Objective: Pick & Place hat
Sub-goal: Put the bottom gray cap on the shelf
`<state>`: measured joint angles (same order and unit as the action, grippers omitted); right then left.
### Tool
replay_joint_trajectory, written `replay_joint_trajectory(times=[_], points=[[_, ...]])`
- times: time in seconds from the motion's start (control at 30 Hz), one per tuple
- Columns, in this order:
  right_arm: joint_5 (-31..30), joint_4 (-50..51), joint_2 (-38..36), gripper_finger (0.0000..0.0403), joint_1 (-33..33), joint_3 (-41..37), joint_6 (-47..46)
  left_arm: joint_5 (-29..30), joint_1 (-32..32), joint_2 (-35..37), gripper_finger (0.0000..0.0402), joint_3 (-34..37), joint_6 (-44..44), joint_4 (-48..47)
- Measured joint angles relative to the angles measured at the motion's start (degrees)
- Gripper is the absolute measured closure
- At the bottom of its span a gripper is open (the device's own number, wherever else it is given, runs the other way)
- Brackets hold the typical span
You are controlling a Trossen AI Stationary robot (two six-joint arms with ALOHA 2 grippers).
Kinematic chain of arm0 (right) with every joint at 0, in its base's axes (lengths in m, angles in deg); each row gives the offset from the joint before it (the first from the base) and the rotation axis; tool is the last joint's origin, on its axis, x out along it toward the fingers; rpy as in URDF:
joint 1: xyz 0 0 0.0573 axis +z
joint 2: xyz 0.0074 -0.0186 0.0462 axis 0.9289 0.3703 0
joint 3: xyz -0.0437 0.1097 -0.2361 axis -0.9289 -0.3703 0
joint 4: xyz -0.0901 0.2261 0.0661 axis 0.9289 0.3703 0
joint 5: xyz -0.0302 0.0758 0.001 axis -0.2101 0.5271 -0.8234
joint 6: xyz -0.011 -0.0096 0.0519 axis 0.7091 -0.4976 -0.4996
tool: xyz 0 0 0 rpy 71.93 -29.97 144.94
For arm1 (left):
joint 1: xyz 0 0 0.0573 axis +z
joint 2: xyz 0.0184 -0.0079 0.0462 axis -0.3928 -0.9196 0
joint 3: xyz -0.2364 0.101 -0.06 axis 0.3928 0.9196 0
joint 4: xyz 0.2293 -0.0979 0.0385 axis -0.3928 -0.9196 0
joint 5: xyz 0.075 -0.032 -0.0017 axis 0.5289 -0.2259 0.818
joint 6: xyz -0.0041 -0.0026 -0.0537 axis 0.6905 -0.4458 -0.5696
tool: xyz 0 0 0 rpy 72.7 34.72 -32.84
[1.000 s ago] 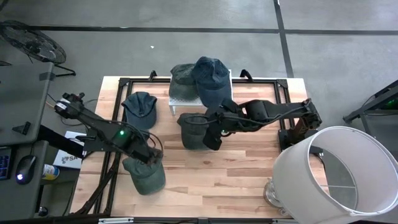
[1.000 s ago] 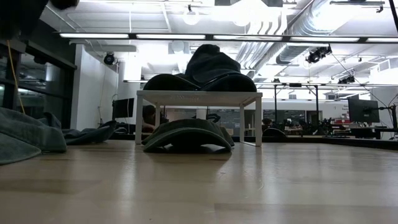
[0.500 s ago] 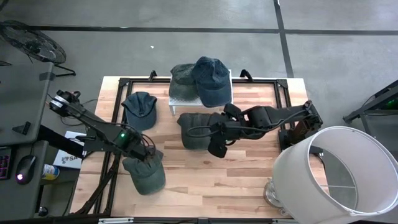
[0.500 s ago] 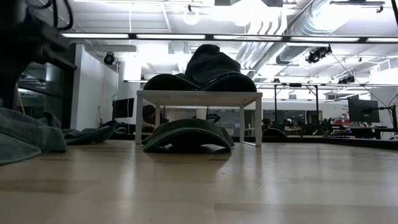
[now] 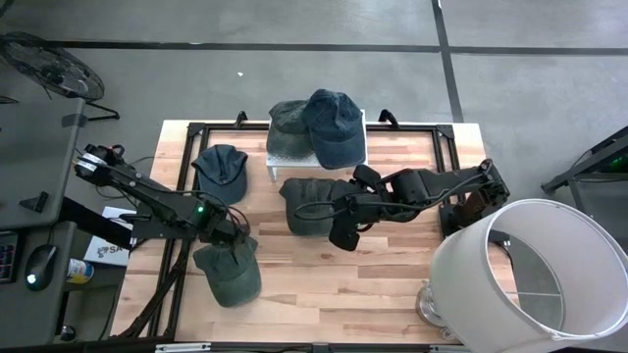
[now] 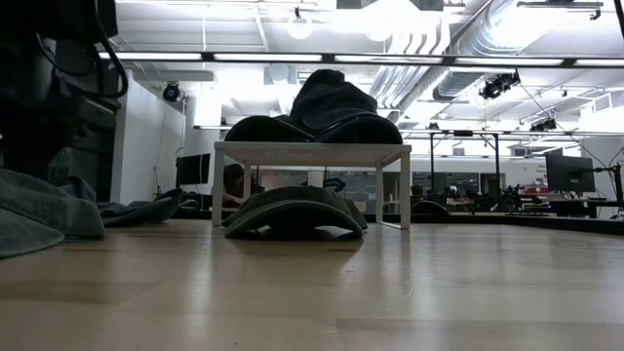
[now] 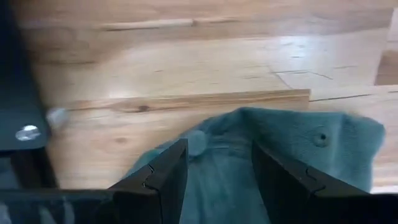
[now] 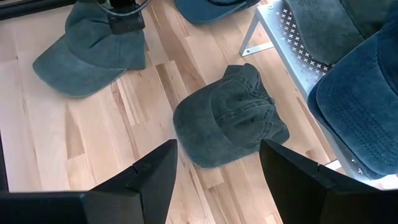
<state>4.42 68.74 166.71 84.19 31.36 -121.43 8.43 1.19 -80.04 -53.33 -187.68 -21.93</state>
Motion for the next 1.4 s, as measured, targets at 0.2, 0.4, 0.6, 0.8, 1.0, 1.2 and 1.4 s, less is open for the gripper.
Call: replay_joint_trajectory(times=[0.2, 0.4, 0.6, 0.8, 1.0, 1.2, 1.4], points=[[0.0, 0.0, 0.0, 0.0181, 0.0, 0.0, 0.0, -0.7, 0.2, -0.5, 0.0229, 1.8, -0.1, 0.8], [0.1, 0.3, 0.0, 0.0181, 0.0, 0.0, -0.6, -1.9, 0.2, -0.5, 0.0229, 3.4, 0.0, 1.8], [0.2, 0.6, 0.0, 0.0181, 0.2, 0.0, -1.1, -4.9, 0.2, -0.5, 0.0229, 7.0, 1.1, 7.6], [0.2, 0.8, 0.0, 0.0181, 1.1, 0.0, -1.1, -6.1, 0.2, -0.3, 0.0229, 9.5, 1.0, 9.3], [-0.4, 1.9, 0.0, 0.0181, 1.8, 0.0, -2.2, -7.7, 0.2, -0.6, 0.0258, 10.9, 1.2, 9.5], [-3.2, 4.0, 0.0, 0.0181, 3.2, 0.0, -4.0, -8.2, 0.2, -0.7, 0.0317, 11.1, 1.2, 9.5], [-4.9, 5.1, 0.0, 0.0181, 4.1, 0.0, -5.6, -8.9, 0.2, -0.7, 0.0349, 11.1, 2.3, 9.7]])
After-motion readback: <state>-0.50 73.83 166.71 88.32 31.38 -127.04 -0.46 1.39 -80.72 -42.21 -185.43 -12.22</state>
